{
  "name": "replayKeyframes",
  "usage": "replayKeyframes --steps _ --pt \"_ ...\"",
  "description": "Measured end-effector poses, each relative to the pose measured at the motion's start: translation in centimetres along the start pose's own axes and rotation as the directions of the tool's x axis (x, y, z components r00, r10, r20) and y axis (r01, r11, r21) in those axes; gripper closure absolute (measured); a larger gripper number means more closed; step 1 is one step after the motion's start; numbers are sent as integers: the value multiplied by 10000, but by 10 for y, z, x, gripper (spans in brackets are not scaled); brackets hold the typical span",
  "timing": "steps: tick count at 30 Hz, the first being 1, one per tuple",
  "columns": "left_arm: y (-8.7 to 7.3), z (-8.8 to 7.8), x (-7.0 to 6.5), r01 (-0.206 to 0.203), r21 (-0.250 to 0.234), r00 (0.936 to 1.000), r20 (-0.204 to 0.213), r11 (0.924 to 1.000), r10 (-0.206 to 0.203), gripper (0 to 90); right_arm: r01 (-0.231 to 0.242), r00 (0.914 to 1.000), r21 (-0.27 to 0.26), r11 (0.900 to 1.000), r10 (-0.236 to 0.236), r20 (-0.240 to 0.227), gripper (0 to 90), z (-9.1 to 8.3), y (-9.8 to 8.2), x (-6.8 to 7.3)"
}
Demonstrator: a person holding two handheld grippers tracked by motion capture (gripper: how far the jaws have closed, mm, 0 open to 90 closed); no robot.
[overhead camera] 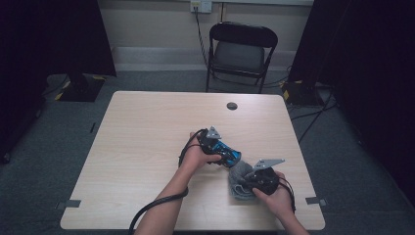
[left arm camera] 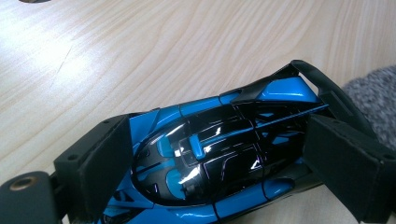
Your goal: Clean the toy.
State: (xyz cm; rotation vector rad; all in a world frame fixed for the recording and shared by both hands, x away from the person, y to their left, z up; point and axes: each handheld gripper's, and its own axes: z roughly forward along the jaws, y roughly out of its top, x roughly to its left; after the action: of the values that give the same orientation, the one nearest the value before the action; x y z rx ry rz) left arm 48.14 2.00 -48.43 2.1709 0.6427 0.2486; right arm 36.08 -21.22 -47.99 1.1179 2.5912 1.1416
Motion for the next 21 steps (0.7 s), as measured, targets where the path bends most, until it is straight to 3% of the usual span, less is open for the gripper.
replayKeyframes --steps 21 --pt "0 0 0 11 -24 10000 -10 10000 -11 84 633 9953 96 9980 -624 -742 803 10 5 20"
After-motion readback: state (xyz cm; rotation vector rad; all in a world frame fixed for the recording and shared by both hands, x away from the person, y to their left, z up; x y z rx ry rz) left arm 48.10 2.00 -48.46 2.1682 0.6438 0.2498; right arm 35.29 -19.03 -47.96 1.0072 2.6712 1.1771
